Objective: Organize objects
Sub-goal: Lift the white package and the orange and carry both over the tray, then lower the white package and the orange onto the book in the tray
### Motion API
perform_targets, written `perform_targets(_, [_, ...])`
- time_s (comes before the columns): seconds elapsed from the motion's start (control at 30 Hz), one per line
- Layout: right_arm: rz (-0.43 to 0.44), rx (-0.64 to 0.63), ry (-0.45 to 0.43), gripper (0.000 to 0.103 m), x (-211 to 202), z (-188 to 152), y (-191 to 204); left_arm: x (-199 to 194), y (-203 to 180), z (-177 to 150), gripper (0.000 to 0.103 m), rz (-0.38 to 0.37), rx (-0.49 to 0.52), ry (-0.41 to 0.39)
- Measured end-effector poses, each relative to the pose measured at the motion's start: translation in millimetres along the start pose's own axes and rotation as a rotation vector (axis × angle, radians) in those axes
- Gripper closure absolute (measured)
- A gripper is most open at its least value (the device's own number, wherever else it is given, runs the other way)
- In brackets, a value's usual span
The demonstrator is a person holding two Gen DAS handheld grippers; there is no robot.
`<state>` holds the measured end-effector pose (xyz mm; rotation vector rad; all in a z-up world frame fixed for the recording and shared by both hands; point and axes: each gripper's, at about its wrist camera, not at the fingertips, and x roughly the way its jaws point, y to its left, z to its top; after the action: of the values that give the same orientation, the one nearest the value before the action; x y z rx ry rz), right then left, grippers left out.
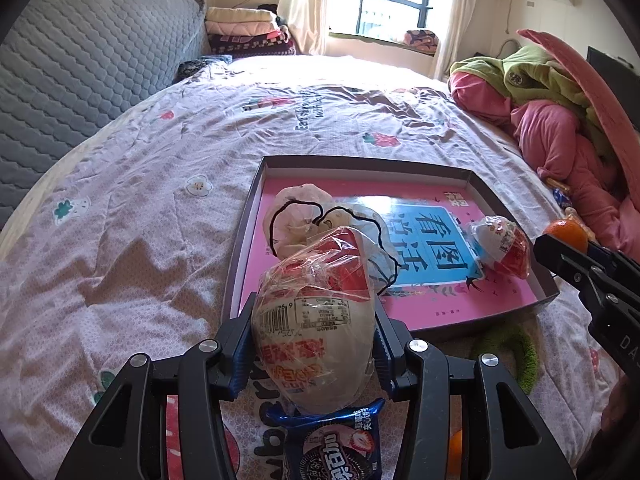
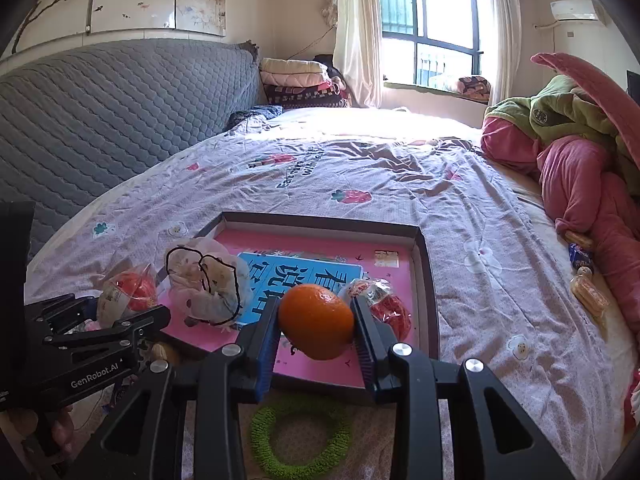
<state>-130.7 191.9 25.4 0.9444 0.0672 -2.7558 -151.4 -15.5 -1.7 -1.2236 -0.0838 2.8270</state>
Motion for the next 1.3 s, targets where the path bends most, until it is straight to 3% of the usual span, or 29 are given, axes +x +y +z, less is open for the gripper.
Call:
perform_targets(0.27, [0.004, -0.001, 0.027, 0.068, 11, -2, 1, 11, 5, -2, 0.052, 0.009, -0.002, 0.032])
perform_targets(1.3, [-0.013, -0.024, 0.096, 0.068, 55, -4, 6, 44, -5, 13, 0.052, -0.001, -0.023, 0.035])
